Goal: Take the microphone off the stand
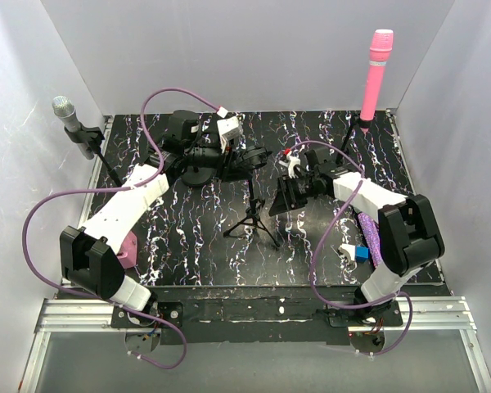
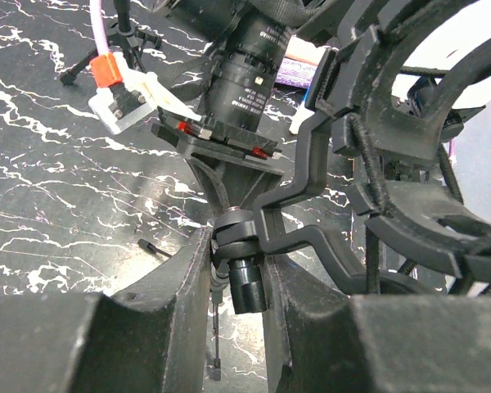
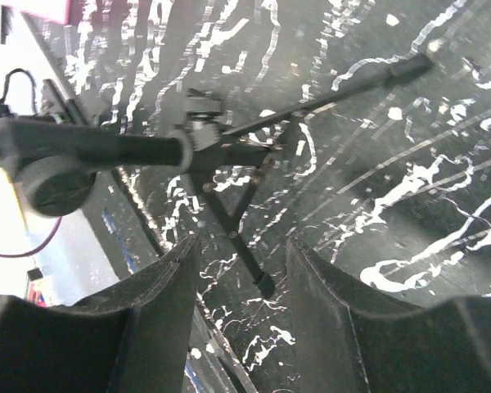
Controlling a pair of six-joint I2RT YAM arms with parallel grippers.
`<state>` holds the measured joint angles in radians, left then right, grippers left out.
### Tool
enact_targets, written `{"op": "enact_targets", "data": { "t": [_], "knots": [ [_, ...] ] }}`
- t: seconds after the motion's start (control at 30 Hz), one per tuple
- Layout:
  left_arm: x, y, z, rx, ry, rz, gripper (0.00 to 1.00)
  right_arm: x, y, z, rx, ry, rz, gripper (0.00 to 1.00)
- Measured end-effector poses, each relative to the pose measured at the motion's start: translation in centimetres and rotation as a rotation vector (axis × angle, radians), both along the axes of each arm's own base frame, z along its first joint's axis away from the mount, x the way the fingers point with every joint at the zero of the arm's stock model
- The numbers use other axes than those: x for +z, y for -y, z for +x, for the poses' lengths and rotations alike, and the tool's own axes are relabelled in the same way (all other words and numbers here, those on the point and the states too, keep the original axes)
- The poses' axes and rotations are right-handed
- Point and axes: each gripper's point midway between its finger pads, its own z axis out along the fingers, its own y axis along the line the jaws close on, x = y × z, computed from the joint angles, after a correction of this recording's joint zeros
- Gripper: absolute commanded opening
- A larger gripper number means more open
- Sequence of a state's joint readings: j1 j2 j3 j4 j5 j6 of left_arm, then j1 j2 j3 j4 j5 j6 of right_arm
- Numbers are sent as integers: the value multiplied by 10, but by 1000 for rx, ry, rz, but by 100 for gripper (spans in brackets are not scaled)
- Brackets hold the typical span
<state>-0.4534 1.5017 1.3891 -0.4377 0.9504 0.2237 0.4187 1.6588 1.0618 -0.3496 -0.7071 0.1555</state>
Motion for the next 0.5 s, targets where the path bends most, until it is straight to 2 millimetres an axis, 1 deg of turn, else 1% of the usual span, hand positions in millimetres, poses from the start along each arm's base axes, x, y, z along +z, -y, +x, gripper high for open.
{"op": "enact_targets", "data": {
  "t": [0.03, 0.1, 0.2, 0.27, 0.3, 0.4, 0.5],
  "knots": [
    [0, 0, 0, 0, 0, 0, 0, 4, -1, 0, 12, 12, 13, 57],
    [0, 0, 0, 0, 0, 0, 0, 18, -4, -3, 48, 38, 60, 61],
    [0, 0, 0, 0, 0, 1, 0, 49, -13, -3, 92, 81, 150, 64],
    [0, 0, 0, 0, 0, 1, 0, 69, -20, 1, 104, 108, 206, 64],
    [0, 0, 0, -1, 0, 0, 0, 75, -23, 4, 104, 118, 223, 64],
    [0, 0, 0, -1, -1, 1, 0, 79, -26, 8, 82, 116, 232, 62],
    [0, 0, 0, 0, -1, 1, 0, 73, -25, 13, 51, 101, 208, 60]
  ]
}}
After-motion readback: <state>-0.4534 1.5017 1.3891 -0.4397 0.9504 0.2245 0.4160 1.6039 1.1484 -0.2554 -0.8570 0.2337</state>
